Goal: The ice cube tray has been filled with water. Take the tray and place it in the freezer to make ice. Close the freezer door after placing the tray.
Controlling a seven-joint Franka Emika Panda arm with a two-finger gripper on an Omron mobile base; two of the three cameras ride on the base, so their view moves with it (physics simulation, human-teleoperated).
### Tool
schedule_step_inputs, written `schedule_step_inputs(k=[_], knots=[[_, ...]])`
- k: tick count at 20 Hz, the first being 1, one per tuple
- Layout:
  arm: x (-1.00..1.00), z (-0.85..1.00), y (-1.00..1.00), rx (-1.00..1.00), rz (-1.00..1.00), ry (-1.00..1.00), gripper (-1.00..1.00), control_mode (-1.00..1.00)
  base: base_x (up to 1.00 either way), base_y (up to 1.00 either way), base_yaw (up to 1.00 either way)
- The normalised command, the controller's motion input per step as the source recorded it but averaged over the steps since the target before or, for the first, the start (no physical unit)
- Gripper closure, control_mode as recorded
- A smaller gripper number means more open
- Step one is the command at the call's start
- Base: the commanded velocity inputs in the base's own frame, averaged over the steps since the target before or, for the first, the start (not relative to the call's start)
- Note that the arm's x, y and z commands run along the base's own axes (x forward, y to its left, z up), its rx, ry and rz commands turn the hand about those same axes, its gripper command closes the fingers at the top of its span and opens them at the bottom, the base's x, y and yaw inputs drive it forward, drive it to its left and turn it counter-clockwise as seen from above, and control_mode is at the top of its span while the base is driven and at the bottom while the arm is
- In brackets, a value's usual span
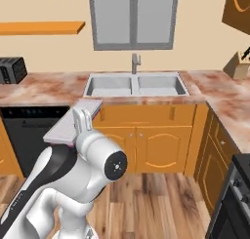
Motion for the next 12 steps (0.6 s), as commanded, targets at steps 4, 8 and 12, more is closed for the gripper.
schedule_step_inputs(k=[4, 8, 12], knots=[[0.0, 0.0, 0.0, 0.0, 0.0, 0.0, 1.0, 1.0, -0.82, 0.0, -0.34], [0.0, 0.0, 0.0, 0.0, 0.0, 0.0, 1.0, 1.0, -0.49, 0.01, -0.4], [0.0, 0.0, 0.0, 0.0, 0.0, 0.0, 1.0, 1.0, -0.57, 0.03, -0.44]])
